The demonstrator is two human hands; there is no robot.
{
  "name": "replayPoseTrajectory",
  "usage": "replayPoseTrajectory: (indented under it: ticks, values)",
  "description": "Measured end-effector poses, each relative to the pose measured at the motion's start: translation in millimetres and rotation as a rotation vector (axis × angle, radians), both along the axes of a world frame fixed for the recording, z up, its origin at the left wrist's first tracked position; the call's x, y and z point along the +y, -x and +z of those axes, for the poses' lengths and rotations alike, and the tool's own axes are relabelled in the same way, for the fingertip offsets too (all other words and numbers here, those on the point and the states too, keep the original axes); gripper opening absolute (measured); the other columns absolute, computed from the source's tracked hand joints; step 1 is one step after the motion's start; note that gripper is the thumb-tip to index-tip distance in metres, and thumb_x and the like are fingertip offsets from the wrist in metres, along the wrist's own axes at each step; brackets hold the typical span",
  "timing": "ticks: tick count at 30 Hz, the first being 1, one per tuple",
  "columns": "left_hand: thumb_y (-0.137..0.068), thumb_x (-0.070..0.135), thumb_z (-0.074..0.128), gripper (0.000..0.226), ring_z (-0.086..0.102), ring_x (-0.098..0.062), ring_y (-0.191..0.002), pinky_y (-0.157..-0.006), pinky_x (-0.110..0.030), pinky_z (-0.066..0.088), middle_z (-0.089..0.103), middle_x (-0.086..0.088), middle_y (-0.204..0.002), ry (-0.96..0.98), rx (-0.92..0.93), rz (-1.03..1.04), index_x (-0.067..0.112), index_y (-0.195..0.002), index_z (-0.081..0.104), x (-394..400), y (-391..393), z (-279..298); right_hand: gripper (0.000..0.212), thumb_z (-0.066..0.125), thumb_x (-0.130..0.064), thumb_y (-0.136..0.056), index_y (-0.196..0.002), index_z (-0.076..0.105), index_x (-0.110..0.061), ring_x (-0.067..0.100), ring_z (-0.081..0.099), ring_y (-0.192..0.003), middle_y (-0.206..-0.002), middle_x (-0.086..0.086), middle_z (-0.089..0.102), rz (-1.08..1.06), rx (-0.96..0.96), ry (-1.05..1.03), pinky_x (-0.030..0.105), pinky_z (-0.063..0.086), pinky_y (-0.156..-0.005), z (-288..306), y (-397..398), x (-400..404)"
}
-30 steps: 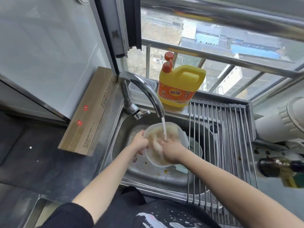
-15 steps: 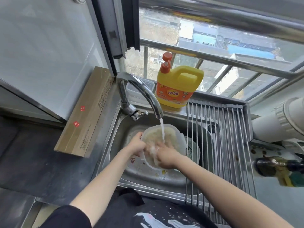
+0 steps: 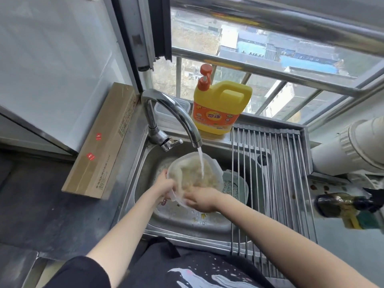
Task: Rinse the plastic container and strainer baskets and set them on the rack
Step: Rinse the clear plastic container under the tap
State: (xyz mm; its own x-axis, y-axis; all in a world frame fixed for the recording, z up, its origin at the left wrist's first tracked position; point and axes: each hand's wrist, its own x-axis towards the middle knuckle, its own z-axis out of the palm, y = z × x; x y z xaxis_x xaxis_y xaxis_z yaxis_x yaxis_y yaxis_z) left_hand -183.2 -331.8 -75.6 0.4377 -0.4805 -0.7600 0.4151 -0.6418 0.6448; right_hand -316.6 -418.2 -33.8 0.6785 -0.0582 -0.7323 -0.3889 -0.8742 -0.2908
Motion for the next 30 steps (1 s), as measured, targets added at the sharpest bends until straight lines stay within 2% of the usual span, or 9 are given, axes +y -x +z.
replayPoseTrajectory:
  ticks: [4, 8, 11, 16, 18, 20, 22, 26, 30]
  values:
    - [-0.067, -0.021, 0.045, 0.067, 0.057, -0.036, -0.103, -0.051, -0.036, 0.052, 0.055, -0.017, -0.113, 0.023, 0.090, 0.121, 0.008, -0.128, 0.040, 1, -6, -6, 0.066, 0.015, -0.058, -0.097, -0.147, 0.034, -0.019, 0.030, 0.023, -0.144, -0.154, 0.011, 0.032, -0.047, -0.159, 0.289, 0.050, 0.013, -0.117, 4, 5, -14]
    - [-0.064, -0.020, 0.045, 0.068, 0.056, -0.039, -0.107, -0.056, -0.043, 0.055, 0.055, -0.019, -0.117, 0.044, 0.127, 0.144, 0.006, -0.127, 0.041, 1, -11, -17, 0.082, 0.000, -0.068, -0.089, -0.119, 0.061, -0.021, 0.027, 0.059, -0.112, -0.115, 0.008, 0.066, 0.146, -0.118, 0.171, 0.045, 0.033, -0.104, 5, 10, -16]
    - [-0.053, -0.017, 0.050, 0.081, 0.055, -0.043, -0.110, -0.059, -0.050, 0.056, 0.054, -0.021, -0.122, 0.070, 0.176, 0.202, 0.007, -0.130, 0.041, 3, -13, -40, 0.112, -0.020, -0.071, -0.071, -0.143, 0.041, -0.010, 0.031, 0.036, -0.138, -0.145, 0.015, 0.045, 0.030, -0.171, 0.368, 0.048, 0.014, -0.117, 9, 8, -19]
    - [-0.039, -0.014, 0.051, 0.094, 0.058, -0.044, -0.107, -0.065, -0.051, 0.056, 0.056, -0.024, -0.124, 0.124, 0.194, 0.216, 0.007, -0.131, 0.046, 6, -17, -63, 0.085, 0.016, -0.076, -0.082, -0.134, 0.051, -0.019, 0.027, 0.047, -0.129, -0.137, 0.006, 0.054, 0.161, -0.089, 0.276, 0.047, 0.025, -0.112, 13, 5, -12]
    - [-0.042, -0.015, 0.052, 0.093, 0.057, -0.045, -0.108, -0.065, -0.053, 0.056, 0.056, -0.023, -0.125, 0.146, 0.231, 0.240, 0.007, -0.132, 0.045, 8, -16, -51, 0.051, 0.043, -0.051, -0.090, -0.119, 0.062, -0.014, 0.029, 0.057, -0.115, -0.119, 0.009, 0.066, 0.191, -0.173, 0.381, 0.046, 0.027, -0.109, 17, 6, -17]
    - [-0.043, -0.020, 0.052, 0.096, 0.056, -0.044, -0.110, -0.067, -0.054, 0.056, 0.056, -0.023, -0.127, 0.162, 0.292, 0.266, 0.008, -0.135, 0.044, 9, -13, -35, 0.006, 0.069, -0.017, -0.072, -0.079, 0.069, -0.018, 0.022, 0.067, -0.075, -0.075, 0.002, 0.071, 0.304, -0.253, 0.413, 0.035, 0.044, -0.084, 18, 7, -11]
    - [-0.055, -0.023, 0.050, 0.085, 0.058, -0.041, -0.109, -0.066, -0.051, 0.058, 0.058, -0.022, -0.123, 0.158, 0.372, 0.267, 0.006, -0.135, 0.045, 10, -10, -17, 0.025, 0.084, -0.017, -0.047, -0.052, 0.060, -0.024, 0.015, 0.057, -0.049, -0.049, -0.007, 0.060, 0.300, -0.421, 0.429, 0.025, 0.042, -0.062, 20, 10, -10]
    - [-0.087, -0.017, 0.029, 0.051, 0.061, -0.038, -0.094, -0.052, -0.045, 0.058, 0.061, -0.021, -0.106, 0.075, 0.458, 0.271, 0.001, -0.132, 0.043, 9, -5, -2, 0.026, 0.085, -0.029, -0.058, -0.064, 0.060, -0.027, 0.015, 0.055, -0.061, -0.057, -0.011, 0.059, 0.263, -0.649, 0.365, 0.028, 0.038, -0.071, 20, 11, -18]
    - [-0.092, -0.013, 0.024, 0.051, 0.045, -0.043, -0.126, -0.090, -0.057, 0.045, 0.055, -0.023, -0.122, 0.074, 0.512, 0.324, -0.003, -0.142, 0.034, 8, -6, 2, 0.026, 0.085, -0.033, -0.059, -0.073, 0.065, -0.026, 0.017, 0.063, -0.077, -0.070, -0.010, 0.062, 0.201, -0.770, 0.384, 0.039, 0.026, -0.096, 26, 5, -22]
